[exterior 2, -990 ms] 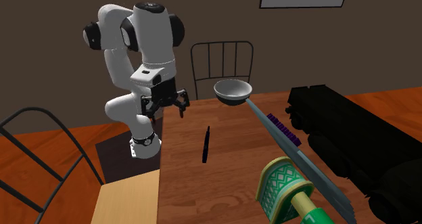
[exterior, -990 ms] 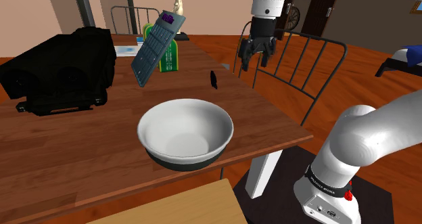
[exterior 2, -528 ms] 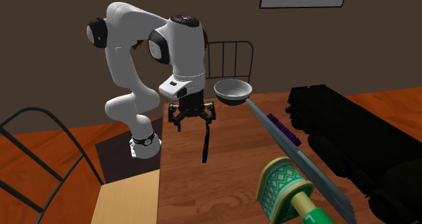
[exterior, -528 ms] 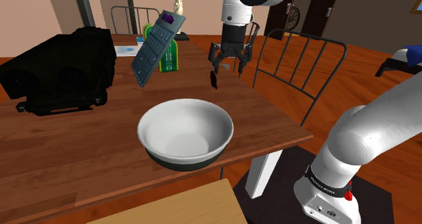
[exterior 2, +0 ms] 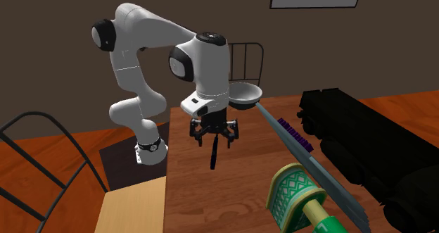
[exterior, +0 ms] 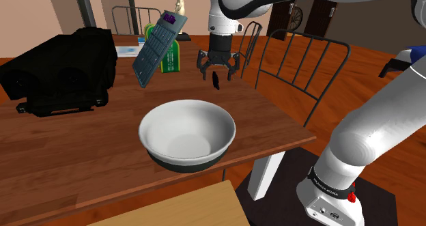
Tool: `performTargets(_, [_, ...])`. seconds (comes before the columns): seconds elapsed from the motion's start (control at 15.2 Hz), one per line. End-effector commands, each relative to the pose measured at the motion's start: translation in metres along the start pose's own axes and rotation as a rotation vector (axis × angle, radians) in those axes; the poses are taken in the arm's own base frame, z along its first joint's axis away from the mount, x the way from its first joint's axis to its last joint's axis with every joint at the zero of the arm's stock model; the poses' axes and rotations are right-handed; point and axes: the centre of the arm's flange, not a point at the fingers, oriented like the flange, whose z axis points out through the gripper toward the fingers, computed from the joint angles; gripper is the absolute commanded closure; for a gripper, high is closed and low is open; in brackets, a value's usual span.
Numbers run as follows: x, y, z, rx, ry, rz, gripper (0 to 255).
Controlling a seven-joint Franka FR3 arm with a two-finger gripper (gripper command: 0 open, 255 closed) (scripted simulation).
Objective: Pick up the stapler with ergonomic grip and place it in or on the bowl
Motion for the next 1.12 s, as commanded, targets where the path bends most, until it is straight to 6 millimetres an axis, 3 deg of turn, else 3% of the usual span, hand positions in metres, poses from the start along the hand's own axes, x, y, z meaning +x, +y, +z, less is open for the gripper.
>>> performTargets(0.0, [0.0011, -0.001, 0.0101, 0.0, 0.0, 0.002, 0])
performTargets(0.13, [0.001, -0.0009, 0.0184, 0.0, 0.0, 0.002, 0])
performTargets(0.59, [0.0011, -0.001, 0.0184, 0.0, 0.0, 0.002, 0])
performTargets(0.66, [0.0011, -0.001, 0.0184, 0.0, 0.0, 0.002, 255])
performTargets(1.06, [0.0012, -0.001, 0.0182, 0.0, 0.0, 0.002, 255])
